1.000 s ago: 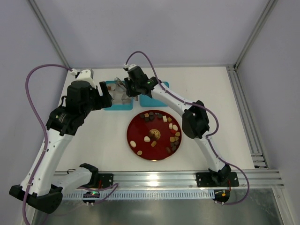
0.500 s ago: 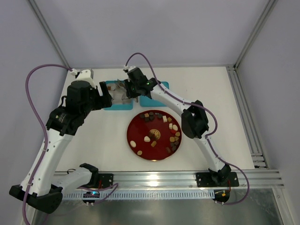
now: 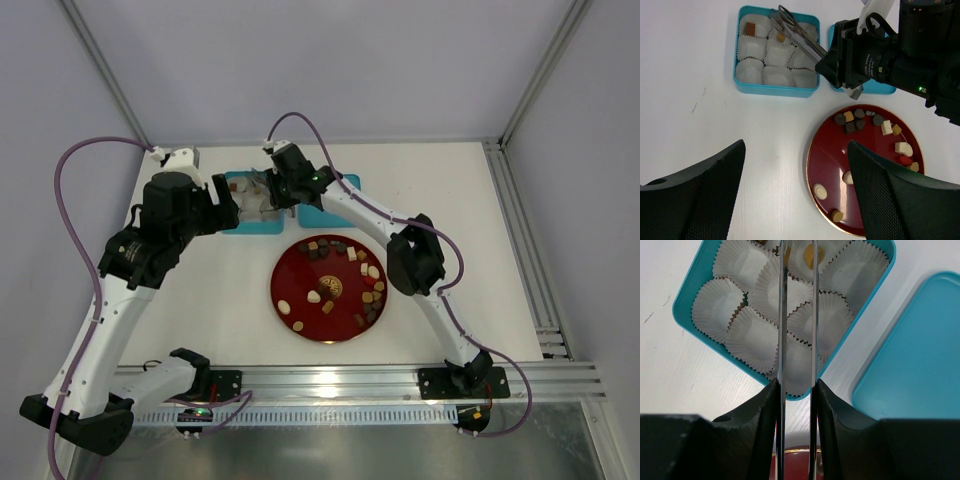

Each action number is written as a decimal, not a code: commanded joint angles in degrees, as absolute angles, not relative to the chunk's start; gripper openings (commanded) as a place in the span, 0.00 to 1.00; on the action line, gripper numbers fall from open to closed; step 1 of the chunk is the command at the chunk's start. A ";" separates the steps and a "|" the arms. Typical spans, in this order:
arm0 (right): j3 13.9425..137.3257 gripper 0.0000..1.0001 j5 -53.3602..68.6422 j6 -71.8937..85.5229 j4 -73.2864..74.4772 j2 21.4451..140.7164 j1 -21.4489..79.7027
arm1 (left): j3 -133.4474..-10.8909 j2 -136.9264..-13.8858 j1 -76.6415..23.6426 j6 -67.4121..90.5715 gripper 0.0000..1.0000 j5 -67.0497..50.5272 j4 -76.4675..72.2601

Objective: Pack the chocolate

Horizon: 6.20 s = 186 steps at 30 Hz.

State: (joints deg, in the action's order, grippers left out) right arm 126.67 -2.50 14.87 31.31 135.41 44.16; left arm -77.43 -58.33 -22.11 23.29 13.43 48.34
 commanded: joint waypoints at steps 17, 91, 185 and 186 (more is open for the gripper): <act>108.04 0.35 -7.74 15.46 35.14 105.66 45.35 | -76.47 -57.04 -21.97 23.20 0.81 14.06 46.94; 74.27 0.41 -5.27 26.81 56.25 82.44 63.90 | -73.57 -58.71 -21.97 25.58 0.81 13.18 45.17; 124.36 0.33 -8.43 10.20 36.56 123.83 44.65 | -75.67 -58.45 -21.97 22.50 0.81 13.18 46.67; 124.45 0.33 -8.44 10.20 36.48 124.10 44.56 | -75.59 -58.45 -22.06 22.50 0.81 13.18 46.50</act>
